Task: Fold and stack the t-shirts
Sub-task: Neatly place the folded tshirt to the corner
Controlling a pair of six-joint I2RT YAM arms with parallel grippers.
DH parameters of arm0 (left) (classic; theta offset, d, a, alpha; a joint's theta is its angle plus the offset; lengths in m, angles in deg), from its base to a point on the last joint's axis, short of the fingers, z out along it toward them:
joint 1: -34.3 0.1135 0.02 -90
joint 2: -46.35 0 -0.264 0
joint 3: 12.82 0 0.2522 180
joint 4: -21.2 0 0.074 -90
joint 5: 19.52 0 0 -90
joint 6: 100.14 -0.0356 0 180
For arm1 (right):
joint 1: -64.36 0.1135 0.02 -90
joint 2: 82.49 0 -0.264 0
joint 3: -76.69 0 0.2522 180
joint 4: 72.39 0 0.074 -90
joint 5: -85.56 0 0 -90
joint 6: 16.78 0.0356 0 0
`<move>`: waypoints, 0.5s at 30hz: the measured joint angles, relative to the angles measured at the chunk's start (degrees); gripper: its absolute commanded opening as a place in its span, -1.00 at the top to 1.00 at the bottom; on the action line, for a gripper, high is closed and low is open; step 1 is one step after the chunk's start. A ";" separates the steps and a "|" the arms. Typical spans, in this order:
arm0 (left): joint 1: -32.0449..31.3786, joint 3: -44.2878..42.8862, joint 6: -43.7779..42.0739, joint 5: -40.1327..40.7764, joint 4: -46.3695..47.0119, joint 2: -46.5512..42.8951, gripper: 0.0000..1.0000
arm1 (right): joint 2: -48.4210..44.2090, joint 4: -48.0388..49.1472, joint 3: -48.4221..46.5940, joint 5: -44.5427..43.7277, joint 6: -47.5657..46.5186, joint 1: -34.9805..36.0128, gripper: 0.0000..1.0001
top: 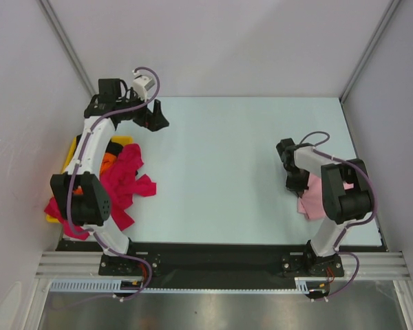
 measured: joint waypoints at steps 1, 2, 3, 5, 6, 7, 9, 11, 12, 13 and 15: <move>0.39 -0.07 0.02 -0.48 0.02 0.00 -0.99 | -0.79 -0.66 1.03 0.42 1.07 0.11 1.00; 0.90 -0.13 0.02 -1.03 0.02 0.00 -0.99 | -1.46 -1.20 1.86 0.76 1.92 0.24 1.00; 1.44 -0.17 0.04 -1.66 0.02 0.00 -0.99 | -1.99 -1.42 2.56 0.96 2.80 0.31 1.00; 2.23 -0.20 0.02 -2.36 -0.04 0.00 -0.99 | -3.72 -1.73 4.44 1.44 4.90 0.31 1.00; 2.54 -0.26 0.00 -2.80 -0.15 0.00 -1.00 | -4.46 -2.14 5.33 1.70 5.88 0.31 1.00; 2.75 -0.35 -0.04 -3.15 -0.31 0.00 -1.00 | -5.03 -2.60 6.10 1.77 6.88 0.31 1.00; 2.95 -0.68 -0.11 -3.74 -0.76 0.00 -0.99 | -5.79 -3.39 7.08 1.84 8.31 0.28 1.00; 2.95 -0.96 -0.15 -4.70 -1.14 0.00 -0.99 | -6.60 -3.85 7.98 1.99 9.22 0.22 1.00; 2.95 -1.09 -0.20 -5.05 -1.33 0.00 -1.00 | -7.21 -4.24 8.63 2.23 9.75 0.20 1.00; 2.95 -1.18 -0.24 -5.40 -1.46 0.00 -0.99 | -8.02 -4.76 9.49 2.49 10.27 0.13 1.00; 2.95 -1.20 -0.55 -6.14 -1.81 0.00 -0.99 | -9.22 -6.23 10.73 3.41 10.99 0.13 1.00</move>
